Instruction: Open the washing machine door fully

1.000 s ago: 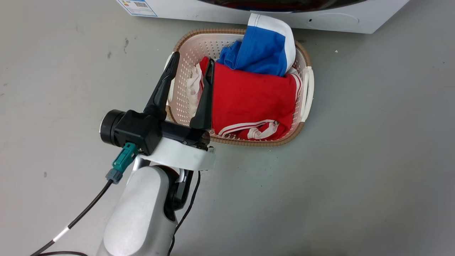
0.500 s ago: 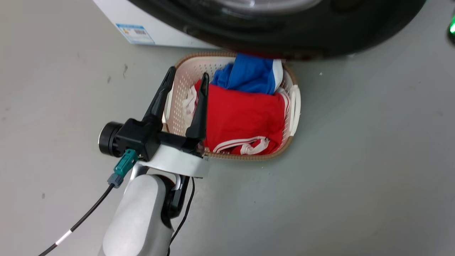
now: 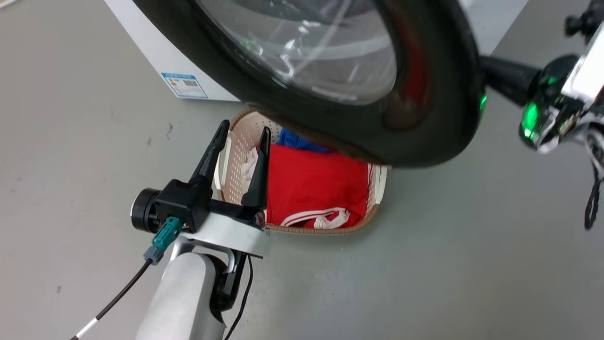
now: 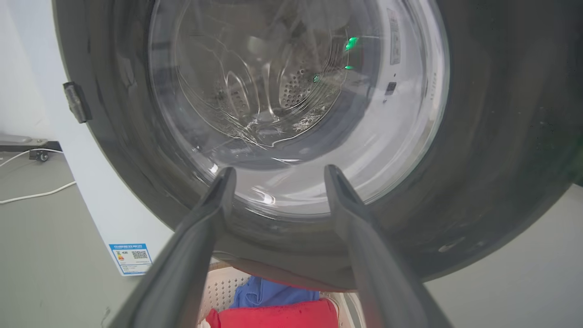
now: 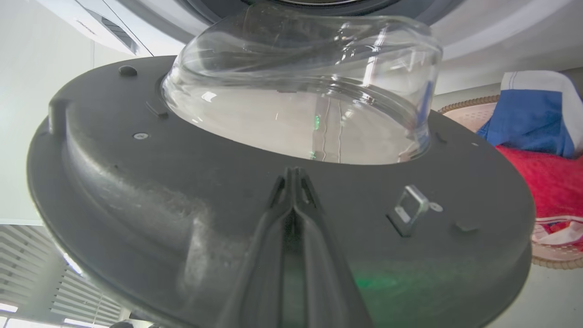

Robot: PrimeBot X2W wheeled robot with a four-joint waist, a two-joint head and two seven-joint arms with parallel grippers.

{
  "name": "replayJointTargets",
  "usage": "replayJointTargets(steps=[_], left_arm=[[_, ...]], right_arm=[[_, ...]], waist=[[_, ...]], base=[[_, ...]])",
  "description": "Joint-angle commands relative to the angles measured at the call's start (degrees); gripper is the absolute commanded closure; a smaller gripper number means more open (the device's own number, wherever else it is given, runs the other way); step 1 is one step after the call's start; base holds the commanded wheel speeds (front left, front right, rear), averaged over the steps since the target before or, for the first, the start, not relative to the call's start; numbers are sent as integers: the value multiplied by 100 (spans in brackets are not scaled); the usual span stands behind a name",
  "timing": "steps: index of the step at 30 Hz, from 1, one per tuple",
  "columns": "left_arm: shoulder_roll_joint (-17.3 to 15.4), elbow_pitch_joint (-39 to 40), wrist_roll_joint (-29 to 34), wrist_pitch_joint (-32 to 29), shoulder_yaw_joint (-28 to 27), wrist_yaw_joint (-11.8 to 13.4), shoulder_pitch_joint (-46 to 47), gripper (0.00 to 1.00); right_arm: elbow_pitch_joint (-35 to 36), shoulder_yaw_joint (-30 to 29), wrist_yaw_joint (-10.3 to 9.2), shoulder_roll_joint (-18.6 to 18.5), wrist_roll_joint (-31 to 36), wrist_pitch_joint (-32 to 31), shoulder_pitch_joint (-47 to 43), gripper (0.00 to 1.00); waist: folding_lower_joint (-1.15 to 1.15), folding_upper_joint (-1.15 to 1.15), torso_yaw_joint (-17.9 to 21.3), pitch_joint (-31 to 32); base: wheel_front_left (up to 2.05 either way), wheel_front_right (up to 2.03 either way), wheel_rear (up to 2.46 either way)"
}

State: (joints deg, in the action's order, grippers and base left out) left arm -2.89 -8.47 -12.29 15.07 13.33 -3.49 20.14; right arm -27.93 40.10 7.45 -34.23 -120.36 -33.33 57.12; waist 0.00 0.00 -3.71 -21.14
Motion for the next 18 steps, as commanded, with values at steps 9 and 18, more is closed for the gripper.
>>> replayJointTargets(steps=[9,18], left_arm=[[1,-113,-72,14,-8,10,-374,0],[1,-221,-84,14,24,-35,-680,0]], right_arm=[[1324,628,11,-405,-489,326,-766,100],[2231,1230,11,-581,-731,775,-1281,100]], waist=[[0,0,-201,541],[0,0,-549,928]], base=[[0,0,0],[0,0,0]])
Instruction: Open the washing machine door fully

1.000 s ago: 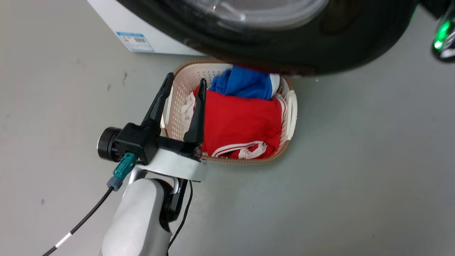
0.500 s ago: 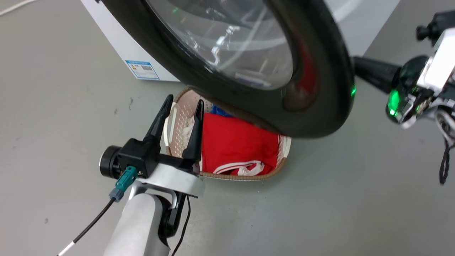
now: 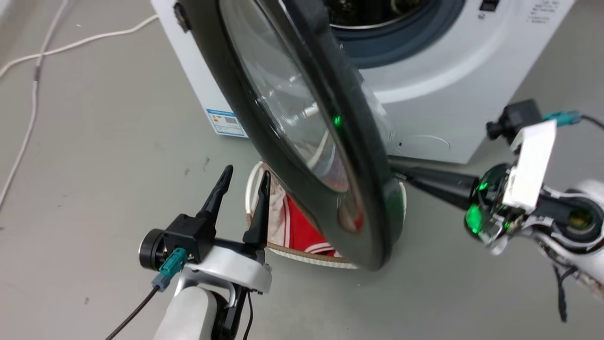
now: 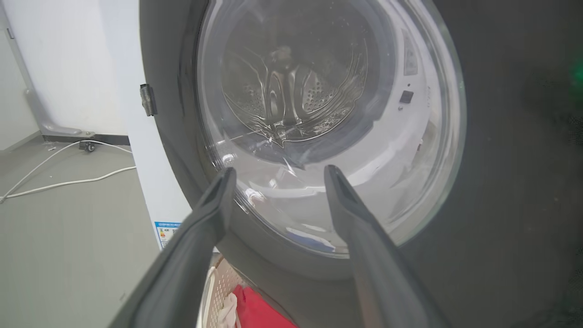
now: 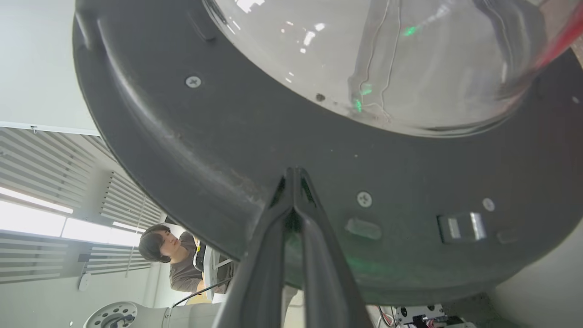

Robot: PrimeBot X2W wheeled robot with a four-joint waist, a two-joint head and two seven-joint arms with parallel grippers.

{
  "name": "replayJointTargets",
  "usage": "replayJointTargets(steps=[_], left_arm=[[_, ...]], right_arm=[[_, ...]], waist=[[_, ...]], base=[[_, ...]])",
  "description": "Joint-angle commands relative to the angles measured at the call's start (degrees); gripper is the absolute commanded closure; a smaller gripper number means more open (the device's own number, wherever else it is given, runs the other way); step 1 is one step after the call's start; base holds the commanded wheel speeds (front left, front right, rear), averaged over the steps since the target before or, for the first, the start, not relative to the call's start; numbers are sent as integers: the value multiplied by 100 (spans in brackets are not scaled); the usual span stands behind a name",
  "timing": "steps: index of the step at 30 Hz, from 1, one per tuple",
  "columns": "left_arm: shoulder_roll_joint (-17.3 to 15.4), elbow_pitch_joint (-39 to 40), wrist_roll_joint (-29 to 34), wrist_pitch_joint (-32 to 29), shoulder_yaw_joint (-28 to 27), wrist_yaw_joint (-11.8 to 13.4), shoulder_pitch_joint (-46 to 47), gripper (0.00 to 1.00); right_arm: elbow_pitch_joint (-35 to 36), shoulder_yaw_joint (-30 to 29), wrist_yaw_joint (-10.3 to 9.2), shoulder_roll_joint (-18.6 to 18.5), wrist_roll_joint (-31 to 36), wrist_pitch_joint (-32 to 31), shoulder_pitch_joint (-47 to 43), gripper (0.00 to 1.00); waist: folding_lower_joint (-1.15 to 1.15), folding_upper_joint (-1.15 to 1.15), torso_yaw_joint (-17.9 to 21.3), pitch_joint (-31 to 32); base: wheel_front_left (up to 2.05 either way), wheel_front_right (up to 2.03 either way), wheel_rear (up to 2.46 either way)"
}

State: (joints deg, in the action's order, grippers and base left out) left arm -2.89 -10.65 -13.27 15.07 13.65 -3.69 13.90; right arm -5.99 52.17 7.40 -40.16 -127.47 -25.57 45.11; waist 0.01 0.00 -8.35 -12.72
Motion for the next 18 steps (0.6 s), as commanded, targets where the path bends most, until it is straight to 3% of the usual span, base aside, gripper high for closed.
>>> replayJointTargets(steps=[1,11,18], left_arm=[[1,-15,15,14,-1,-20,-84,0],[1,-83,47,14,-17,-38,-257,0],[1,-174,83,14,-87,-75,-383,0]], right_arm=[[87,67,16,18,-46,53,-112,100],[201,109,16,23,-117,788,-382,100],[190,-625,16,66,299,2349,-1061,100]], waist=[[-1,0,-116,122],[-1,0,-141,377],[-1,0,166,668]], base=[[0,0,0],[0,0,0],[0,0,0]])
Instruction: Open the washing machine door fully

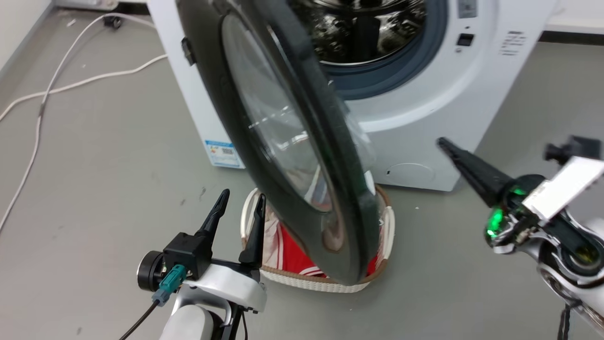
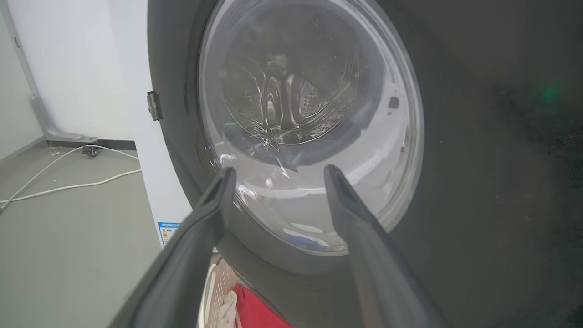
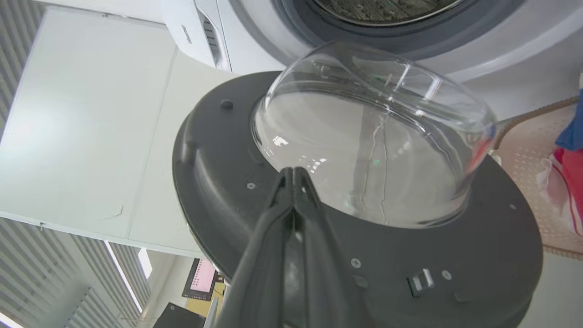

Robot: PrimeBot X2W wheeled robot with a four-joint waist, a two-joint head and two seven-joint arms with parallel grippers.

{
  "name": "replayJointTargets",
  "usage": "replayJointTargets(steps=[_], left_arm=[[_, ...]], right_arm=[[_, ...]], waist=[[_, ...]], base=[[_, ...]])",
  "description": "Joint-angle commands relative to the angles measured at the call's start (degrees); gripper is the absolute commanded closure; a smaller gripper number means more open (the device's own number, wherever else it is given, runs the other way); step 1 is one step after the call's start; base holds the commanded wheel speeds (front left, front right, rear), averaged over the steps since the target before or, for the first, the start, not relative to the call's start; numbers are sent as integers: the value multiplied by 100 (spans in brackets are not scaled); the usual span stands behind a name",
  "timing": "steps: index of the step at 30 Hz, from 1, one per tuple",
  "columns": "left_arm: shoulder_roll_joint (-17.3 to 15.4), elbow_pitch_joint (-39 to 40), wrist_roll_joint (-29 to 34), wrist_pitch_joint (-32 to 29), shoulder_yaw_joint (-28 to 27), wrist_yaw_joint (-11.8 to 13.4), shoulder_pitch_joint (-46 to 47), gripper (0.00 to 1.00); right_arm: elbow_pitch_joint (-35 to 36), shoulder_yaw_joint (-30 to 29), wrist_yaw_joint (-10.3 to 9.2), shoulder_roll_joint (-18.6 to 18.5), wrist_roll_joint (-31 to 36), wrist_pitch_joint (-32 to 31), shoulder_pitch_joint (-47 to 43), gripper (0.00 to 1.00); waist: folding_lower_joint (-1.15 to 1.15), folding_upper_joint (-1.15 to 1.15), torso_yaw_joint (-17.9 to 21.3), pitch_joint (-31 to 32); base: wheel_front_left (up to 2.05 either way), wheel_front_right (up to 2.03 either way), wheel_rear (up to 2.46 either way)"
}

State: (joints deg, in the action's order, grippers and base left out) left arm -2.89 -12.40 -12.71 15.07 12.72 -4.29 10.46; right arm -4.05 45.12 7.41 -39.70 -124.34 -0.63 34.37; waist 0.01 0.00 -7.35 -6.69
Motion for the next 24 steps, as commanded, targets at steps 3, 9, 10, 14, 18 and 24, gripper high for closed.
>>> replayJointTargets(steps=[3,9,10,14,18,24], left_arm=[[-28,-34,54,14,-132,-17,-115,0],[-89,-1,92,14,-314,-18,-232,0],[-101,4,95,14,-348,-17,-256,0],[-128,39,94,14,-500,17,-371,0],[-146,20,117,14,-544,-23,-441,0],[-192,18,151,14,-615,-46,-526,0]], right_arm=[[90,-362,14,-137,257,716,-541,100],[170,-834,14,-569,911,1481,-1252,100],[109,-910,15,-646,1175,1536,-1362,100],[-322,-1806,15,-384,2311,1569,-1850,94],[-538,-2784,15,44,3898,1575,-2325,9],[-276,-4182,14,850,6657,1575,-2913,0]], waist=[[-1,0,278,232],[-1,0,511,353],[-1,0,554,368],[-1,0,764,417],[-1,0,907,462],[-1,0,1002,538]], base=[[0,0,0],[0,0,0],[0,0,0],[0,0,0],[0,0,0],[0,0,0]])
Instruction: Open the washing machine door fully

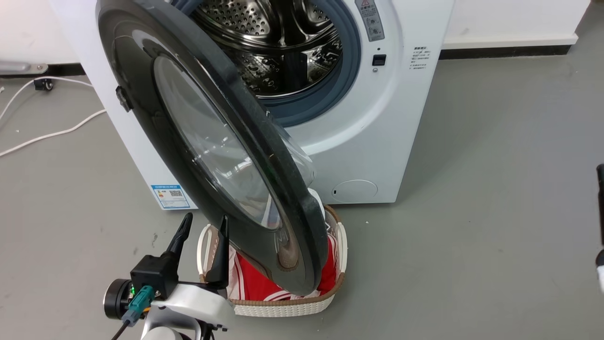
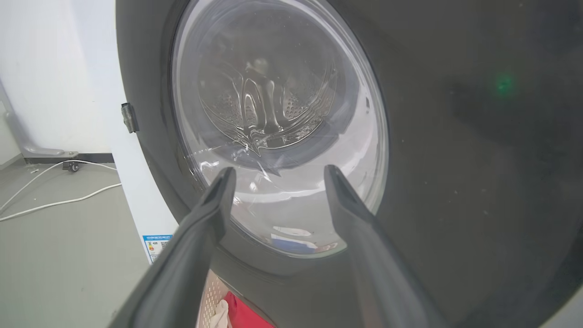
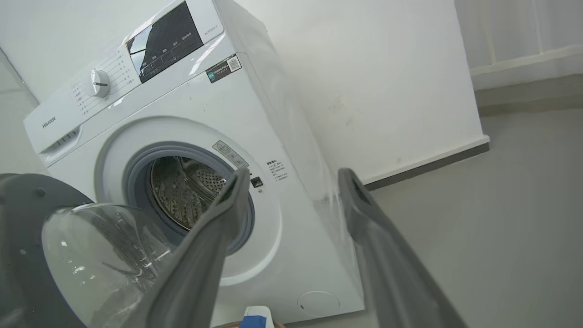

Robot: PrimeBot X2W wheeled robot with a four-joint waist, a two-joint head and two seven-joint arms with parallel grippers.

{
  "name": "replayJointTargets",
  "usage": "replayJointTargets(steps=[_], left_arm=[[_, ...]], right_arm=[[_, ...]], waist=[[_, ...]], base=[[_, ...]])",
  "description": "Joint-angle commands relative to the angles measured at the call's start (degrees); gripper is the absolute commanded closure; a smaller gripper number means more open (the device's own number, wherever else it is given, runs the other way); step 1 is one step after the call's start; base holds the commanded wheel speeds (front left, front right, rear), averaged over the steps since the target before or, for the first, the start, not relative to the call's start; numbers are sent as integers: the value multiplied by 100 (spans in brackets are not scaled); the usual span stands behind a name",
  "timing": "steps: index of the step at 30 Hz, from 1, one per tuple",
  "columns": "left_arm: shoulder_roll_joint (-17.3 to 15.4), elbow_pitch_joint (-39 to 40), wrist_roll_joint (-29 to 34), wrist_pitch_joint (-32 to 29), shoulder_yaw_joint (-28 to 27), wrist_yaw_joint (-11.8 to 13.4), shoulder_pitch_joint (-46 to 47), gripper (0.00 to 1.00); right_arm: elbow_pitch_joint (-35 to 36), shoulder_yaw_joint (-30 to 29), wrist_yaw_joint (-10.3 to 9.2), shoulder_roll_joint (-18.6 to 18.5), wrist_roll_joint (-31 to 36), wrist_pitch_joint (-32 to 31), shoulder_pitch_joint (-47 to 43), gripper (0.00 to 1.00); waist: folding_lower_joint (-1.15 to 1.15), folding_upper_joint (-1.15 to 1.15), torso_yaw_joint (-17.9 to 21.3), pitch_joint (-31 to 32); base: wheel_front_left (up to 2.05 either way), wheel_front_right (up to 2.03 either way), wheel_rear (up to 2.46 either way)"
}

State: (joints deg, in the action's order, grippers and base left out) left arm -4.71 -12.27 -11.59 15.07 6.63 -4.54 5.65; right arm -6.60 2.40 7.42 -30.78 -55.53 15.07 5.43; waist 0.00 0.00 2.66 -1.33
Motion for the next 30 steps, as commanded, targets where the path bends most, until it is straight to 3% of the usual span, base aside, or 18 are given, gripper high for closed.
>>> replayJointTargets(steps=[1,5,8,10,14,20,30], left_arm=[[-12,3,38,14,-15,-23,-56,0],[-30,6,41,14,-63,-5,-77,0],[-47,13,40,14,-92,1,-66,0],[-58,2,45,14,-105,7,-60,0],[-68,-38,59,14,-110,10,-58,0],[-57,-67,46,14,-133,28,-95,0],[-50,-116,37,14,-145,40,-81,0]], right_arm=[[84,-63,13,114,214,5,-115,0],[695,-714,13,823,2096,-436,-408,0],[1289,-975,13,1432,3152,-941,-629,0],[1552,-993,6,1781,3614,-1203,-776,0],[1642,-778,7,2129,4327,-1361,-1049,0],[1269,-627,6,2418,4665,-1164,-1301,0],[1215,-489,6,2452,4635,-1046,-1208,0]], waist=[[0,0,5,14],[0,0,29,26],[0,0,31,21],[0,0,31,28],[0,0,0,57],[0,0,-28,109],[0,0,-21,115]], base=[[0,0,0],[0,0,0],[0,0,0],[0,0,0],[0,0,0],[0,0,0],[0,0,0]])
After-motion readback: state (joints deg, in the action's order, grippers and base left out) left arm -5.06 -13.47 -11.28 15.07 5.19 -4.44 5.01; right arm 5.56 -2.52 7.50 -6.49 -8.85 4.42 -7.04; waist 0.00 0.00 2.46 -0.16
